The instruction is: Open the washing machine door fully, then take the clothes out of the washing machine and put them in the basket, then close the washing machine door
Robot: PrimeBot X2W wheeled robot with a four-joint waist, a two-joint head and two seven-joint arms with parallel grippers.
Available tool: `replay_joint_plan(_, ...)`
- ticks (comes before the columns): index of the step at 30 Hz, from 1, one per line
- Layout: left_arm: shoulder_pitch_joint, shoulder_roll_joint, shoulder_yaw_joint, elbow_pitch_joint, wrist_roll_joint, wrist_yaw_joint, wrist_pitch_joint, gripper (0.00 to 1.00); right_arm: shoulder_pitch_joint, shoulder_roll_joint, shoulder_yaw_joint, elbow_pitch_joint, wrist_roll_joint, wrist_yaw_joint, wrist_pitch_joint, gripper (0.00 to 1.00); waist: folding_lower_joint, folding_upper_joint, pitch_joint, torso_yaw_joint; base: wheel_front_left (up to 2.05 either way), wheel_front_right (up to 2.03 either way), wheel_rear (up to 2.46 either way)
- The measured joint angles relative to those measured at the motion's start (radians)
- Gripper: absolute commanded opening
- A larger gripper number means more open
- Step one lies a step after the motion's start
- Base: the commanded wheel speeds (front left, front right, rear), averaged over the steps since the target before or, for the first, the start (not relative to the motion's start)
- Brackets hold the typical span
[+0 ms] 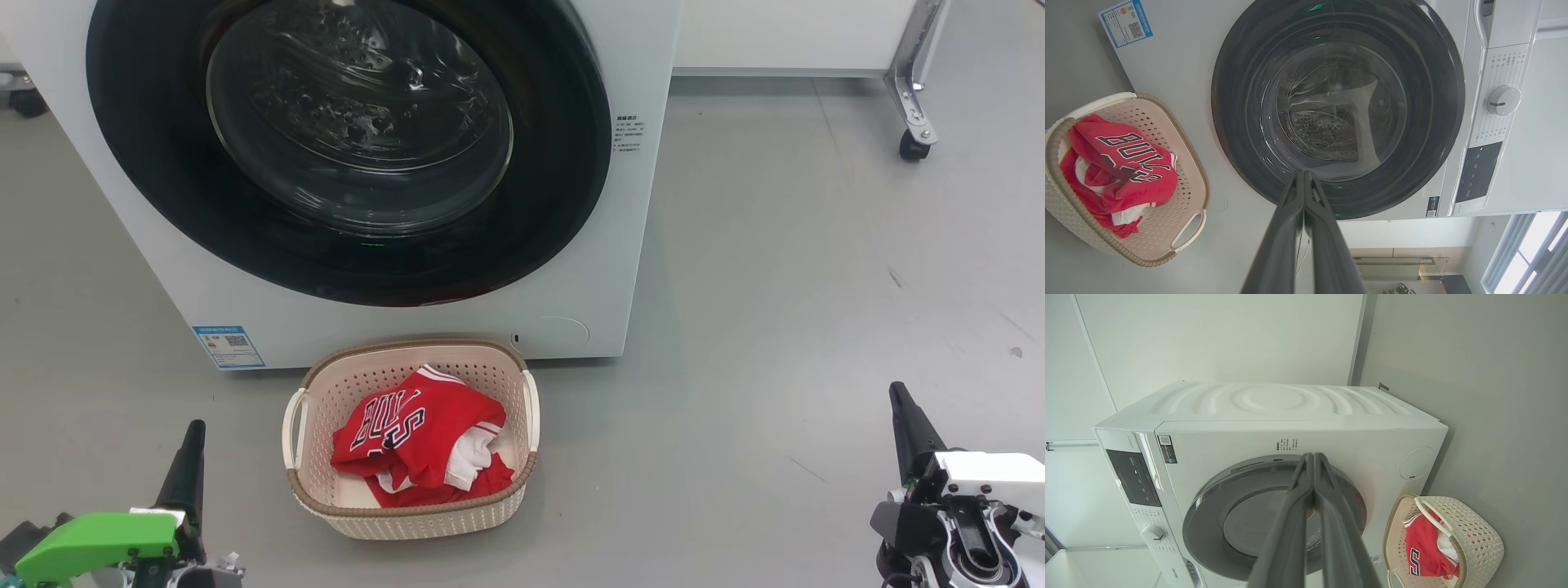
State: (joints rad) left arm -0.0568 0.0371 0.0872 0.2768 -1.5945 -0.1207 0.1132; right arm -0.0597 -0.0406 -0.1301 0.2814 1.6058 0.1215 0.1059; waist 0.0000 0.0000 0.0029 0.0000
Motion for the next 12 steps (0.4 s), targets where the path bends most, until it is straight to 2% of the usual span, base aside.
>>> replay_joint_plan(12, 0.000, 0.000, 0.000, 0.000, 0.000, 0.000, 0.000, 0.00, 0.000, 0.000, 0.000, 0.000, 0.000, 0.000, 0.000, 0.00, 0.0000, 0.0000, 0.000, 0.000, 0.00, 0.00, 0.00)
